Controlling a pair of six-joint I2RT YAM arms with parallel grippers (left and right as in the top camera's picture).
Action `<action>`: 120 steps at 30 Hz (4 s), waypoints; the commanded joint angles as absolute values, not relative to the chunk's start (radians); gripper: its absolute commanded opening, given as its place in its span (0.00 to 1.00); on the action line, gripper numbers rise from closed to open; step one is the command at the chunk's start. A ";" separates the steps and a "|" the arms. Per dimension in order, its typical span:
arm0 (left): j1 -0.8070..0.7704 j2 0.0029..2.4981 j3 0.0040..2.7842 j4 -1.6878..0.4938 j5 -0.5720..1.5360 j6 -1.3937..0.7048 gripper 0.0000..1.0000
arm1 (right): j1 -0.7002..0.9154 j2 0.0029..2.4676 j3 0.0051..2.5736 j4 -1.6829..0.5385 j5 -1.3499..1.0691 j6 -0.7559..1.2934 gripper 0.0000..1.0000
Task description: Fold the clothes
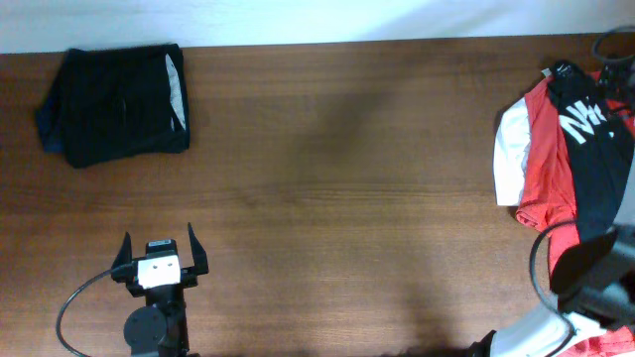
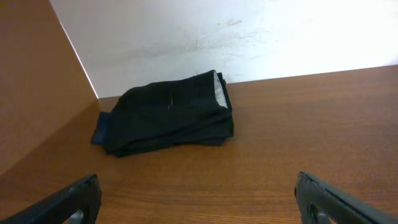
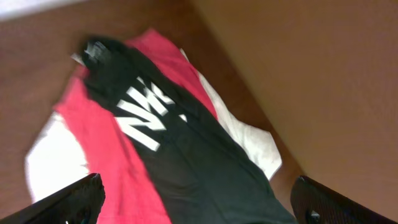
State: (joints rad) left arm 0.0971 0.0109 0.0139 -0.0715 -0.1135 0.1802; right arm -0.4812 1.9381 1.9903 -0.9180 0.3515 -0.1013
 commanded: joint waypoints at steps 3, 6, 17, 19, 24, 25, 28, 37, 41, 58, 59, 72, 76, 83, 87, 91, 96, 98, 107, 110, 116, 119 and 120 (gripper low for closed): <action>0.092 0.007 0.009 -0.070 -0.125 0.189 0.99 | -0.588 2.140 2.020 -0.910 0.300 -0.188 0.99; 0.092 0.007 0.009 -0.070 -0.125 0.189 0.99 | -0.633 2.240 2.020 -0.895 0.277 -0.191 1.00; 0.092 0.007 0.009 -0.070 -0.125 0.189 0.99 | -0.730 2.396 2.018 -0.896 -0.015 -0.206 0.93; 0.092 0.007 0.009 -0.070 -0.125 0.189 0.99 | -0.730 2.401 2.017 -0.897 -0.016 -0.206 0.76; 0.092 0.007 0.009 -0.070 -0.125 0.189 0.99 | -0.730 2.403 2.012 -0.901 -0.016 -0.206 0.35; 0.092 0.007 0.009 -0.070 -0.125 0.189 0.99 | -0.730 2.405 2.012 -0.901 -0.015 -0.206 0.23; 0.092 0.007 0.009 -0.070 -0.125 0.189 0.99 | -0.730 2.396 2.016 -0.906 -0.015 -0.204 0.04; 0.092 0.007 0.009 -0.070 -0.125 0.189 0.99 | -0.720 2.173 2.127 -0.989 -0.015 -0.013 0.04; 0.092 0.007 0.009 -0.070 -0.125 0.189 0.99 | -0.718 2.022 2.127 -1.004 -0.020 0.043 0.04; 0.092 0.007 0.009 -0.070 -0.125 0.189 0.99 | 0.088 1.742 2.126 -1.107 -0.460 0.042 0.04; 0.092 0.007 0.009 -0.070 -0.125 0.189 0.99 | 0.159 1.747 2.125 -1.121 -0.460 0.042 0.04; 0.092 0.007 0.009 -0.070 -0.125 0.189 0.99 | 0.553 1.865 2.111 -1.220 -0.207 0.043 0.99; 0.092 0.007 0.009 -0.070 -0.125 0.189 0.99 | 0.392 1.863 2.111 -1.401 -0.056 0.134 0.99; 0.092 0.007 0.009 -0.070 -0.125 0.189 0.99 | 0.110 1.866 2.012 -1.539 -0.086 0.140 0.99; 0.092 0.007 0.009 -0.070 -0.125 0.189 0.99 | 0.108 1.866 1.838 -1.499 -0.181 0.139 0.99; 0.092 0.007 0.009 -0.070 -0.125 0.189 0.99 | 0.194 1.866 1.620 -1.357 -0.204 0.141 0.79; 0.092 0.007 0.009 -0.070 -0.125 0.189 0.99 | 0.276 1.866 1.364 -1.108 -0.292 0.193 0.50; 0.092 0.007 0.009 -0.070 -0.125 0.189 0.99 | 0.299 1.866 1.301 -1.030 -0.311 0.215 0.56; 0.092 0.007 0.009 -0.070 -0.125 0.189 0.99 | 0.329 1.872 1.172 -0.862 -0.311 0.253 0.58; 0.092 0.007 0.009 -0.070 -0.125 0.189 0.99 | 0.340 1.872 1.172 -0.822 -0.303 0.253 0.58; 0.092 0.007 0.009 -0.070 -0.125 0.189 0.99 | 0.340 1.872 1.163 -0.789 -0.303 0.253 0.52; 0.092 0.007 0.009 -0.070 -0.125 0.189 0.99 | 0.340 1.872 1.145 -0.768 -0.303 0.253 0.52; 0.092 0.007 0.009 -0.070 -0.125 0.189 0.99 | 0.340 1.872 1.139 -0.761 -0.303 0.253 0.52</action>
